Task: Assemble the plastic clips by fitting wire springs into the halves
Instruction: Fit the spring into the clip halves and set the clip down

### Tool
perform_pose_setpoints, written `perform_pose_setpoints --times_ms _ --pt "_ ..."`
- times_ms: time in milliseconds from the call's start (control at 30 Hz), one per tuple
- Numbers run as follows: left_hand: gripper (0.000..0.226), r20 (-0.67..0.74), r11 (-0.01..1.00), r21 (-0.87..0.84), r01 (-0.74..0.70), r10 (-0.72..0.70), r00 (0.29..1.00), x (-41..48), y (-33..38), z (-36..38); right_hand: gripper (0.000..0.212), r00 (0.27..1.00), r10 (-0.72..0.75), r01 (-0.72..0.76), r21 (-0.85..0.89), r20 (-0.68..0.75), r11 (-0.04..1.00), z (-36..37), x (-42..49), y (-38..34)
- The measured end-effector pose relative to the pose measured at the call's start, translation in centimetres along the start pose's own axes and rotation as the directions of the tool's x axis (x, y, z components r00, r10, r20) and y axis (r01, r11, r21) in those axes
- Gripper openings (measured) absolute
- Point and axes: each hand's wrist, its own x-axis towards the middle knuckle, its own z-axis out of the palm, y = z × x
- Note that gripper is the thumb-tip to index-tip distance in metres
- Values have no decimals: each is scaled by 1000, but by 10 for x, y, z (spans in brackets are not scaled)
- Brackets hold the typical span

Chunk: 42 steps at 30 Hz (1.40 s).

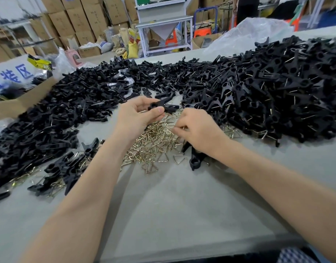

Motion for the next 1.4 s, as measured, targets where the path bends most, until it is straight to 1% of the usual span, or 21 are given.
perform_pose_setpoints --times_ms 33,100,167,200,267,300,333,400,500,700,800,933,1100,1167,1267,1300,1333,1367,1400 --pt "20 9 1000 4 -2 2 1000 -1 0 1 28 997 51 -45 112 -52 993 -1 0 1" --pt "21 26 1000 -9 -3 3 1000 -2 1 2 20 973 196 -152 306 -119 940 -4 1 5" --pt "22 33 999 -34 6 -5 999 -3 2 5 14 927 356 -254 494 -122 831 -10 1 12" --pt "23 39 999 -42 13 -11 999 -4 3 6 13 894 437 -293 611 -98 736 -14 2 15" --pt "24 66 998 -47 29 -26 997 -5 3 9 12 832 555 -327 812 5 484 -23 4 19" --pt "24 83 998 -44 37 -33 996 -5 3 10 13 818 573 -333 857 55 393 -25 4 19" --pt "24 100 998 -41 43 -38 994 -6 3 11 14 818 568 -342 872 93 349 -26 5 19" --pt "24 131 997 -51 52 -45 990 -7 3 12 16 837 533 -349 869 121 351 -25 4 16" --pt "25 176 994 -89 63 -46 983 -9 4 13 20 858 502 -328 867 108 375 -22 3 13" --pt "31 219 993 -84 81 -61 974 -10 2 16 22 856 501 -341 867 127 362 -23 2 12" --pt "30 218 993 -82 85 -65 974 -10 2 16 19 849 502 -353 882 162 312 -22 2 10" --pt "31 222 989 -110 101 -74 972 -9 3 17 16 827 520 -352 918 212 185 -23 3 9" --pt "35 216 983 -141 113 -81 973 -12 4 22 16 813 545 -316 942 207 113 -18 3 8" --pt "36 215 982 -152 112 -77 974 -13 4 22 16 803 570 -295 947 174 127 -16 4 8" --pt "35 214 980 -164 110 -73 974 -13 5 23 15 814 572 -288 924 98 252 -13 3 7" --pt "35 218 980 -167 110 -72 973 -14 4 24 15 819 566 -291 917 92 273 -13 2 7" --pt "35 224 979 -168 112 -73 972 -14 4 24 14 822 559 -298 918 109 260 -12 2 7" --pt "35 230 979 -169 117 -76 970 -14 3 25 12 821 550 -312 927 151 210 -13 2 7" --pt "34 235 977 -175 125 -82 969 -14 3 25 12 816 536 -333 934 217 129 -15 2 8"
